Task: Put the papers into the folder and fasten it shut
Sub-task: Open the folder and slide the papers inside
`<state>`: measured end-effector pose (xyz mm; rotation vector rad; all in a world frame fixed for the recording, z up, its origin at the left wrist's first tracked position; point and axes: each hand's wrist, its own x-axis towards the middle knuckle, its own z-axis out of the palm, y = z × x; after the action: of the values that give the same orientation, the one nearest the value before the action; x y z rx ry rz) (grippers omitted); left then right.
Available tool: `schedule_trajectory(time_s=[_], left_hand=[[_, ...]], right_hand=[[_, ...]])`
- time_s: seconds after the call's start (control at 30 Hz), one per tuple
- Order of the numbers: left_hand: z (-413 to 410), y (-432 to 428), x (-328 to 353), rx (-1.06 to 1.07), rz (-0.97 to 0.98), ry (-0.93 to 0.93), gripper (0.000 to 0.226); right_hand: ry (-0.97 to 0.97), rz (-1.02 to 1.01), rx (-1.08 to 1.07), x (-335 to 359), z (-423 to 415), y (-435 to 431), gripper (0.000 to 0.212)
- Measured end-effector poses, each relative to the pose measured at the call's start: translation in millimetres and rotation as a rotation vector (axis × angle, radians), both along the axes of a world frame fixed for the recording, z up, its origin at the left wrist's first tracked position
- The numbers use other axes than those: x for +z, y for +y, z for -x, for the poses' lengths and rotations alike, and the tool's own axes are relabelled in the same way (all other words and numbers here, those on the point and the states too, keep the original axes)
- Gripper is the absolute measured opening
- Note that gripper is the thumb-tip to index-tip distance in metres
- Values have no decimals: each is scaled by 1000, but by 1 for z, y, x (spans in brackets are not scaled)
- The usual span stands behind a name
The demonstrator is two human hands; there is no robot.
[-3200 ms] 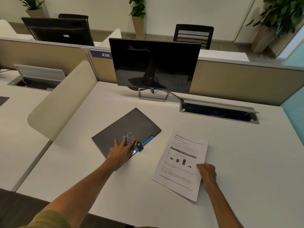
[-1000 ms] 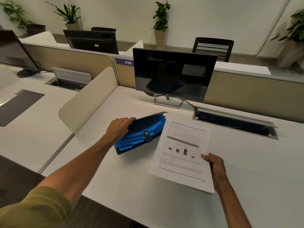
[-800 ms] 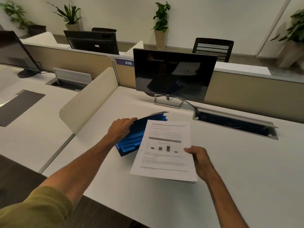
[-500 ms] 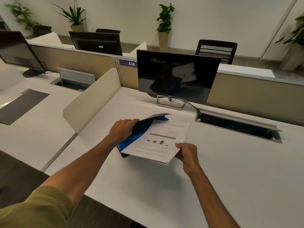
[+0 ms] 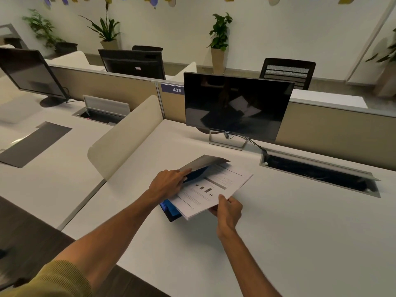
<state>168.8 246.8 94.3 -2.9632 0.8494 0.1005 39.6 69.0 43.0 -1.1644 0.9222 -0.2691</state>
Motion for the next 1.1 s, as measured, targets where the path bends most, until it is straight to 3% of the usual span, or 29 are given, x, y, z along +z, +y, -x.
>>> schedule_trajectory(time_s=[0.2,0.4,0.6,0.73,1.1], left_hand=[[6,-3,-12,-44,-35,-7,52],[9,-5,-19,-41,-2,-28,47],[11,-7,-26,-47,23,-22,34],[15,-11,-34,-66,36,-24,36],[19,-13,-59,-133,57,3,43]], right_hand=[[53,-55,6,-4,-20,14,13],[179,-268,142,-10,-22,13,15],[239,-92,160,-23,-24,18,9],[257,86,101,-24,-42,24,10],[352,287,193,-33,-65,23,15]])
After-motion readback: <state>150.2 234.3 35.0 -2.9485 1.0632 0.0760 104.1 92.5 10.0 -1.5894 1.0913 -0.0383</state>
